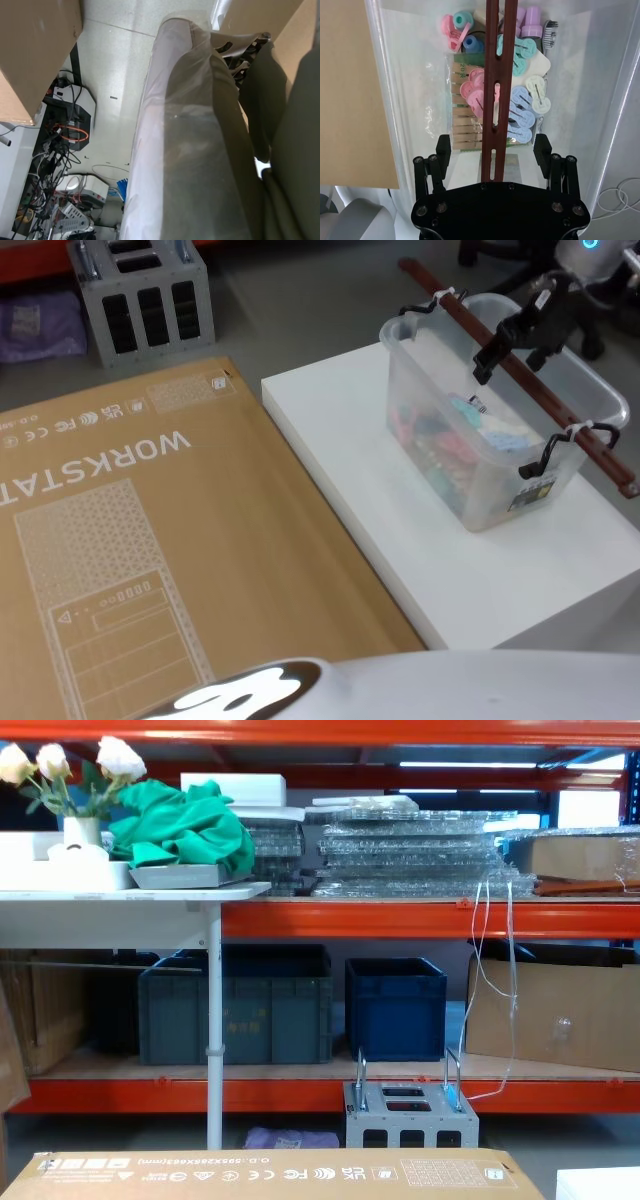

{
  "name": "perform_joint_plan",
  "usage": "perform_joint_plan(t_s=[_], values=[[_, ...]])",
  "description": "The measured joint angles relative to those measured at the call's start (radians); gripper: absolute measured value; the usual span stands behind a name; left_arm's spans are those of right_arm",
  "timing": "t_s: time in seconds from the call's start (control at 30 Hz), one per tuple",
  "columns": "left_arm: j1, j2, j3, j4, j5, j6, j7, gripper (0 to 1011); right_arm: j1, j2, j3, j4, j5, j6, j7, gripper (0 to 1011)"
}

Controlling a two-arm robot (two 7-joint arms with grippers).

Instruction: Use one hand to grasp the basket and place it at the designated location.

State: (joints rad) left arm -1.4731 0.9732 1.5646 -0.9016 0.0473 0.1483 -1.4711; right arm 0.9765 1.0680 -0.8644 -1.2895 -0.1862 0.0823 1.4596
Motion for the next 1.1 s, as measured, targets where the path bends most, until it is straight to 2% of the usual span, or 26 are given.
perform_joint_plan(t_s=[0.63,0.77,1.1], values=[[0.0,0.0,0.0,0.0,0.0,0.0,0.0,0,0.011,-0.018,-0.04,0.026,-0.005,0.011,0.003,986],[0.0,0.0,0.0,0.0,0.0,0.0,0.0,0,0.01,-0.017,-0.041,0.029,-0.003,0.009,0.001,909],[0.0,0.0,0.0,0.0,0.0,0.0,0.0,0,0.004,-0.01,-0.041,0.018,0.007,0.004,-0.014,594]])
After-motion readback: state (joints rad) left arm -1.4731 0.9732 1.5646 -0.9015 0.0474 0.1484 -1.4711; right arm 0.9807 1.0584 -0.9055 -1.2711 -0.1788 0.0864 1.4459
